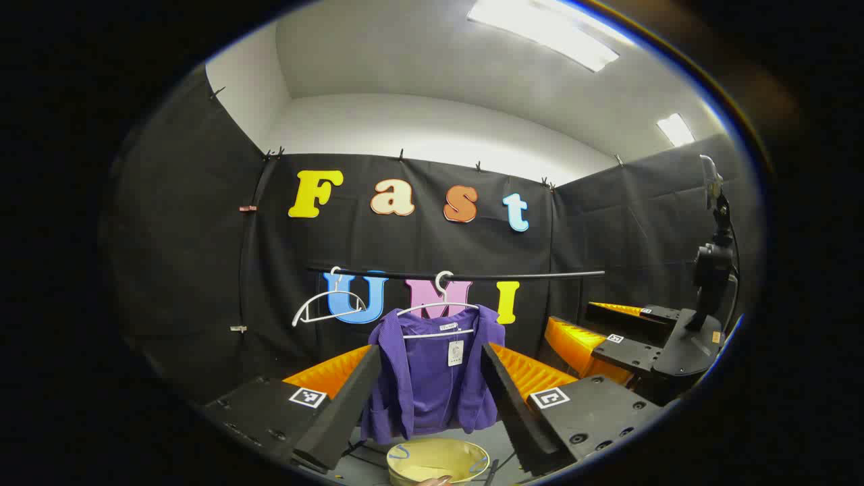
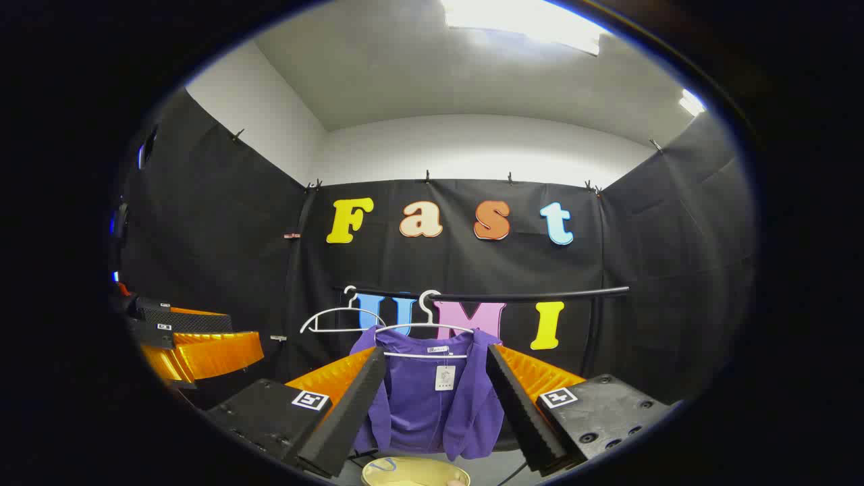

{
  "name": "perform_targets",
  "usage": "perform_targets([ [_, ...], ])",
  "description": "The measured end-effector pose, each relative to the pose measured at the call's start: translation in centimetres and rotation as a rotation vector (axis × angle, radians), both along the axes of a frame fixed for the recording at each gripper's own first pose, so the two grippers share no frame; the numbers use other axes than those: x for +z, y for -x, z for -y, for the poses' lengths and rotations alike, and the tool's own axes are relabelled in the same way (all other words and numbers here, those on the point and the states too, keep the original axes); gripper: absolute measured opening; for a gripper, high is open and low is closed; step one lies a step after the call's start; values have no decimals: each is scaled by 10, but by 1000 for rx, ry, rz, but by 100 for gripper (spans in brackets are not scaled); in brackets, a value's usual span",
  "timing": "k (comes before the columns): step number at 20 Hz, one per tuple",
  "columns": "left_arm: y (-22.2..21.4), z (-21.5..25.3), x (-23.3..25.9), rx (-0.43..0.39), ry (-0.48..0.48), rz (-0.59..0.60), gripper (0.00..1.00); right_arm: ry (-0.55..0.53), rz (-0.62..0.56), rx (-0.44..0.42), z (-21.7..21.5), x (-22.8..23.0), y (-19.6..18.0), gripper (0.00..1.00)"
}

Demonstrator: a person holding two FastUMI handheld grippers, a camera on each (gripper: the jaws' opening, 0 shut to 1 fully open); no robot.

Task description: Grasp the clothes on the hanger with both hands and then place them into the laundry hamper below.

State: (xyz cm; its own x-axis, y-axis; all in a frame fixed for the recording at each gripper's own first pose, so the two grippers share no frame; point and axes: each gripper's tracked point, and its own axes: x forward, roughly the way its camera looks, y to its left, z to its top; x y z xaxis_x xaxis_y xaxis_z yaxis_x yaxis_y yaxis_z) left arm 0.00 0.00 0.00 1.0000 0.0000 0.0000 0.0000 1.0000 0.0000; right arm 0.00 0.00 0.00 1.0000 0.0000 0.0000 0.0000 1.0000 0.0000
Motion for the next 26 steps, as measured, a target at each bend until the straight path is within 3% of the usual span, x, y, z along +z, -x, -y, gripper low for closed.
perform_targets([
  [26,-29,-2,-6,-50,9,38,93,11,-34,-98,30,-16,2,96],
])
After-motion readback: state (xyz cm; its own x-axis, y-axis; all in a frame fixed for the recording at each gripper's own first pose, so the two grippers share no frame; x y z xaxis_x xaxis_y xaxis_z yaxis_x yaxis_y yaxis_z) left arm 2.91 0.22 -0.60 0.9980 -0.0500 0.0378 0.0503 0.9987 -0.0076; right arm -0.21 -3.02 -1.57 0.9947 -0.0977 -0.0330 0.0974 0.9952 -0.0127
